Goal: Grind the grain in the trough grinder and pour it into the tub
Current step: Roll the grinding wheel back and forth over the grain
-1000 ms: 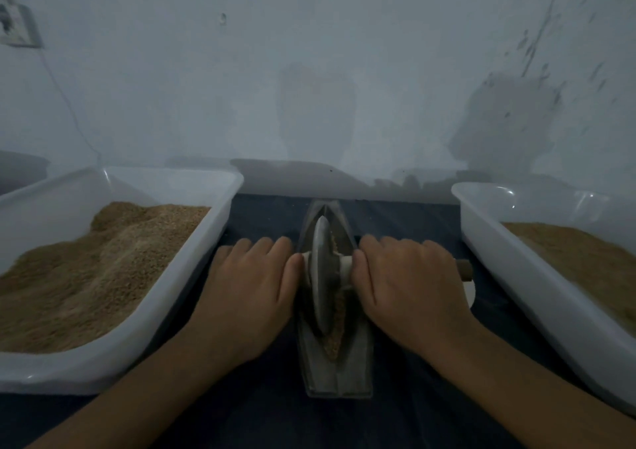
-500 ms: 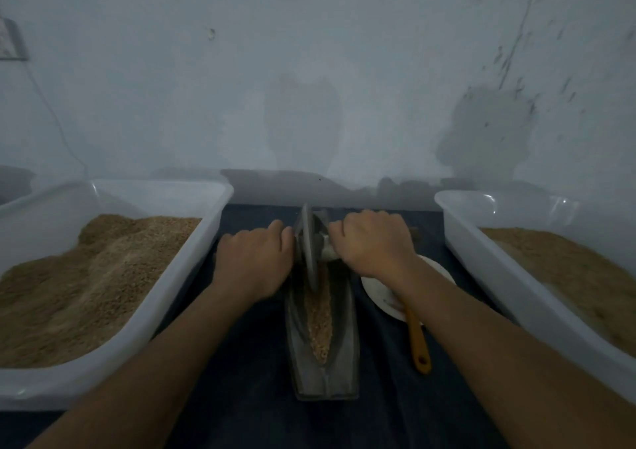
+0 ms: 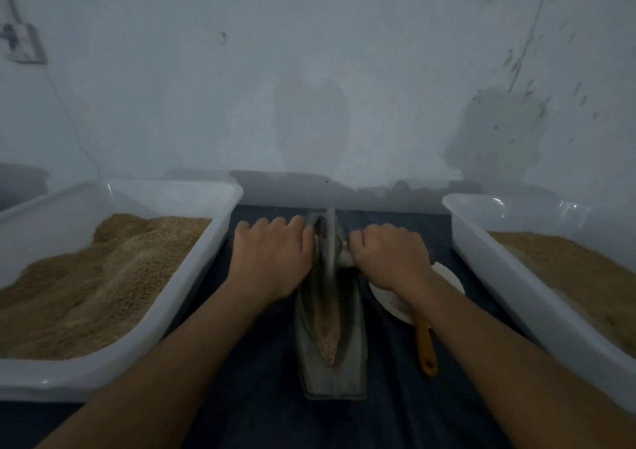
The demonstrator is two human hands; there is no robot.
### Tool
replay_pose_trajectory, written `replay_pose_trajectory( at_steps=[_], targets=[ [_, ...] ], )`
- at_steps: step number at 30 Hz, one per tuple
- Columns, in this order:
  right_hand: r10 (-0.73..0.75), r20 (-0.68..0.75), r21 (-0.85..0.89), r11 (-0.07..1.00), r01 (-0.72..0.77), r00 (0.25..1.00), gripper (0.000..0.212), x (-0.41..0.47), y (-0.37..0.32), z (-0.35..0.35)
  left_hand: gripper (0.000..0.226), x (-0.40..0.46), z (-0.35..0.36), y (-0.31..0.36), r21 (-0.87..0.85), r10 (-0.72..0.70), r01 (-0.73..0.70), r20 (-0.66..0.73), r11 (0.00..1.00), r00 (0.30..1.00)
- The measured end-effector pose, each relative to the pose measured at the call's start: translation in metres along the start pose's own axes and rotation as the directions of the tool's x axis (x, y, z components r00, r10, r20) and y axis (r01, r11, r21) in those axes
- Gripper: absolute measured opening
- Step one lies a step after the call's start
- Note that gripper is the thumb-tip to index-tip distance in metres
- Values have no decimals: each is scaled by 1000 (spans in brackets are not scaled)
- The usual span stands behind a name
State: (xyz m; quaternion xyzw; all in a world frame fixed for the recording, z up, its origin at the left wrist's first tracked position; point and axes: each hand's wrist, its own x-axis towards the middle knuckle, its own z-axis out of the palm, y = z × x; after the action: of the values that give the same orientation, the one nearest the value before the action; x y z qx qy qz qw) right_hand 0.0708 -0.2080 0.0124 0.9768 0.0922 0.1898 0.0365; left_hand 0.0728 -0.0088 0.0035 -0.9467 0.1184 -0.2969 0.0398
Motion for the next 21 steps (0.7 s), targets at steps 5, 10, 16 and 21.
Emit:
replay_pose_trajectory(
  at_steps=[5,10,16,21],
  targets=[
    [-9,80,-14,1000,10,997,18,21,1,3,38,27,8,-3,-23,-34,37,123,999,992],
    [-55,-123,37,997,60,991,24,-25,-6,-2,43,-18,-2,1,-86,-22,16,-69,996,997],
    [-10,-308,96,994,41,951,38,-59,-15,-7,43,-45,-10,-4,-151,27,-48,-138,987,990],
    [-10,-325,97,994,43,946,34,-49,-16,-6,51,-37,-1,-2,-213,-76,40,-164,976,984]
  ],
)
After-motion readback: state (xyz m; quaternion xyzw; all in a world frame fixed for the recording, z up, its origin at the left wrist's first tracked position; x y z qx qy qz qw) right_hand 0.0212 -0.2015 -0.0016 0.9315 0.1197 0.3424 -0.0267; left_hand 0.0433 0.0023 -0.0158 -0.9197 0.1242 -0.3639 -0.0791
